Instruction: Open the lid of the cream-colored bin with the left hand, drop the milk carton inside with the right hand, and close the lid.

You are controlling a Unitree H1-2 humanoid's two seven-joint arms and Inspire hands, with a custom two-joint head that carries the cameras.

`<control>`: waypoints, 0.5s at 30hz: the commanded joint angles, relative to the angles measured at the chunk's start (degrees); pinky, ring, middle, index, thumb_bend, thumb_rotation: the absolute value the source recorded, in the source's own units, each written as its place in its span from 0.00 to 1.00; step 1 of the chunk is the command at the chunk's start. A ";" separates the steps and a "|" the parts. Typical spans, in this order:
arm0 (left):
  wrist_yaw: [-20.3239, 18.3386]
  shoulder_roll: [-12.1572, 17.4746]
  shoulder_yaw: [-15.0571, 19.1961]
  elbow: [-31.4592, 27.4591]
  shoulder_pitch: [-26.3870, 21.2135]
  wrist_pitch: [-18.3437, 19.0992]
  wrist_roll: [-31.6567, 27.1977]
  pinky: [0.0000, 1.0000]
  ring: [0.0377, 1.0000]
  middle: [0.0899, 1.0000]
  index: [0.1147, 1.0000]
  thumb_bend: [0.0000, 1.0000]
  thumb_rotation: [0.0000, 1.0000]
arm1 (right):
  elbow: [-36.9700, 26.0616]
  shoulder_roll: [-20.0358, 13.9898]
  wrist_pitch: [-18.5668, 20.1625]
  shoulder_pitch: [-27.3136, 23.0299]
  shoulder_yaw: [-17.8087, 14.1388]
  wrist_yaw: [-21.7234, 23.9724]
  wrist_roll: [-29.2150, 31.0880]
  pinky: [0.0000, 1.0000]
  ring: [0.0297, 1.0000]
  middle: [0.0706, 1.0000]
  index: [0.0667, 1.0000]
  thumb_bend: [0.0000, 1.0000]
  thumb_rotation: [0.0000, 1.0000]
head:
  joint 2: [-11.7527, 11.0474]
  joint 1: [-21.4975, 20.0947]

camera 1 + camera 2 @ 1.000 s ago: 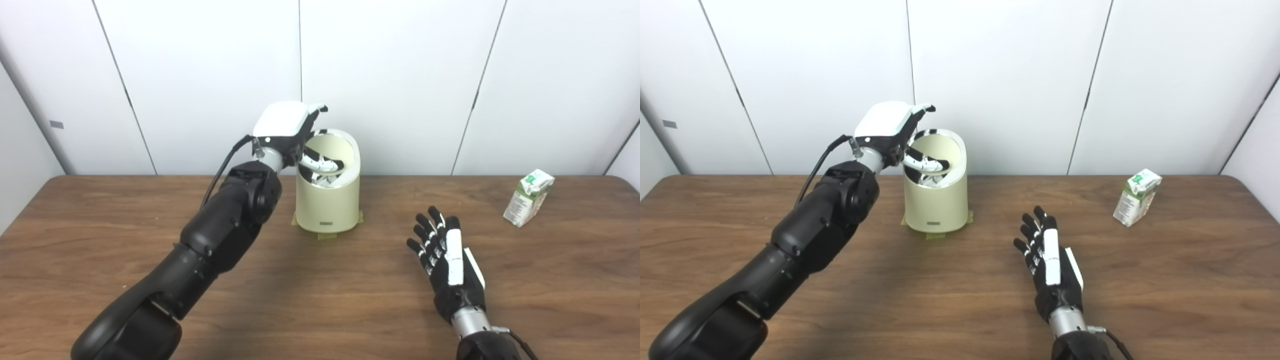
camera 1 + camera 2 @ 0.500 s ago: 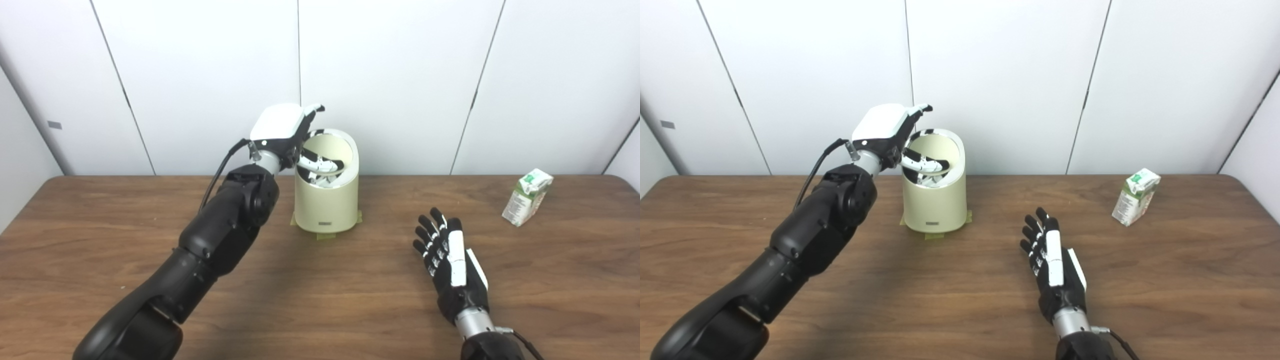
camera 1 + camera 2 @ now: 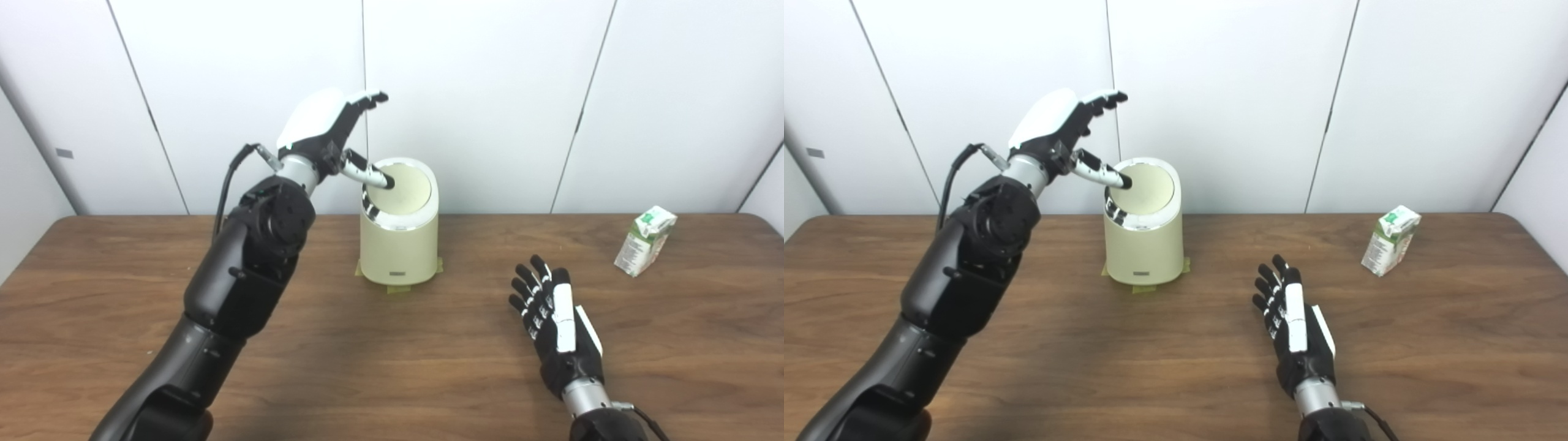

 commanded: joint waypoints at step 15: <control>3.61 -0.61 2.47 0.26 0.52 -2.49 -1.37 0.75 0.84 0.84 0.84 0.78 0.00 | -1.52 -0.20 -1.27 -1.72 -0.12 0.68 0.59 0.93 0.95 0.94 1.00 0.66 1.00 | 0.32 0.28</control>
